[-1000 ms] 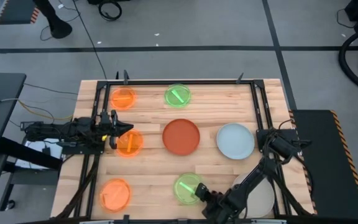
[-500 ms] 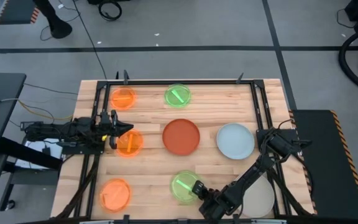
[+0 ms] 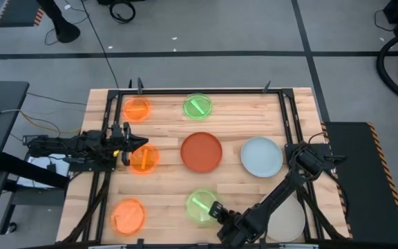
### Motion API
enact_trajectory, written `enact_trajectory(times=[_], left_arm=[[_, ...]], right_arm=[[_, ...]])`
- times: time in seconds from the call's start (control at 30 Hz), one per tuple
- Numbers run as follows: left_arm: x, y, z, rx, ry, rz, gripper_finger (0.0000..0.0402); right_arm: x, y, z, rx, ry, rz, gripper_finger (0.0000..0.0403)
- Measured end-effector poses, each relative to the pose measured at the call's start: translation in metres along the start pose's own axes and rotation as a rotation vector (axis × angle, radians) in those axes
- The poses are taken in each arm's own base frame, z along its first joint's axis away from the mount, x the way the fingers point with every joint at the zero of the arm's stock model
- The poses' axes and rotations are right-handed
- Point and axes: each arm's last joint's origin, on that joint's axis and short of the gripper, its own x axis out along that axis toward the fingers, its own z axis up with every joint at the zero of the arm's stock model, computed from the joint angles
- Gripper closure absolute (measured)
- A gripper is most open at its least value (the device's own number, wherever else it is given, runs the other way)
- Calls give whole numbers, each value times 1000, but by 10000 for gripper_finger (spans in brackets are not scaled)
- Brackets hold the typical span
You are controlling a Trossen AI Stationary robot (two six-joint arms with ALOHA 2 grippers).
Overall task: Stack plastic plates
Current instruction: Stack the bottom green plate on top of the other green plates
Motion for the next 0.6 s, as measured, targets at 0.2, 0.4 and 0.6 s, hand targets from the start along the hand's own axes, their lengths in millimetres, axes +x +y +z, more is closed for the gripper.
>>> enact_trajectory(times=[0.2,0.4,0.6], left_arm=[[0,0,0,0,0,0,374],[0,0,0,0,0,0,374],[0,0,0,0,0,0,374]], right_arm=[[-19,-52,0,-10,108,-147,396],[-2,-126,-36,76,275,-186,396],[43,-202,-115,262,433,-118,396]])
